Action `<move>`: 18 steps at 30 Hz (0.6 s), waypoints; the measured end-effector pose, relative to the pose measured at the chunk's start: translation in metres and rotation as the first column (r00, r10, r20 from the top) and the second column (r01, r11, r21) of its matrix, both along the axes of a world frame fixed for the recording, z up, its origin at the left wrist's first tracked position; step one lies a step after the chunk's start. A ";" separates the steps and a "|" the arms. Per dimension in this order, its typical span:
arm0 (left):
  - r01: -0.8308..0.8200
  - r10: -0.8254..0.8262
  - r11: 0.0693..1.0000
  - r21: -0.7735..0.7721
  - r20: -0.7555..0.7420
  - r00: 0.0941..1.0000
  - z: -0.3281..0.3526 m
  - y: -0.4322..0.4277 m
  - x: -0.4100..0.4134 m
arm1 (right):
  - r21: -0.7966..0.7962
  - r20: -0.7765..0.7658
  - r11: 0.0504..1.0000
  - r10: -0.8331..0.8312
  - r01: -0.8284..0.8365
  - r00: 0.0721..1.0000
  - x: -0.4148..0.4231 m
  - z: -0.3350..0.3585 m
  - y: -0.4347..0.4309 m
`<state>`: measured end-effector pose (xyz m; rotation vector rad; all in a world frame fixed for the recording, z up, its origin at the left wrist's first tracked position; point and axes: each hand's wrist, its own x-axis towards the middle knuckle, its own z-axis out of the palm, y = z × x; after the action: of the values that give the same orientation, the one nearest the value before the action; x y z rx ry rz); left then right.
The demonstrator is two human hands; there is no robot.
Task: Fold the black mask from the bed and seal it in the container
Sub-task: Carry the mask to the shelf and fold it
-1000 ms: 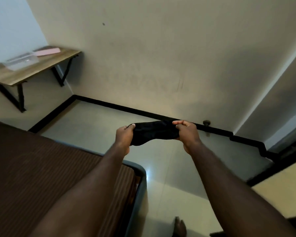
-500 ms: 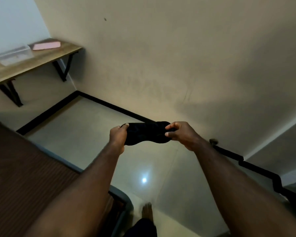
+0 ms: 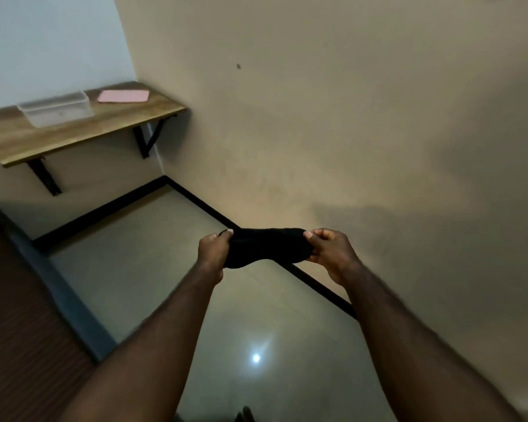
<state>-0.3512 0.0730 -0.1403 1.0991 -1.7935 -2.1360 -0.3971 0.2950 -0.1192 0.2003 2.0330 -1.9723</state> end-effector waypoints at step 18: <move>-0.348 0.348 0.938 -0.005 0.033 0.937 0.000 -0.187 -0.192 | -0.074 0.023 0.985 0.157 -0.155 0.987 -0.273 -0.007 -0.223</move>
<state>-0.5428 -0.1138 -0.1405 1.3437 -1.4745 -1.9174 -0.6700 0.0720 -0.1264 0.0511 1.8945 -1.9305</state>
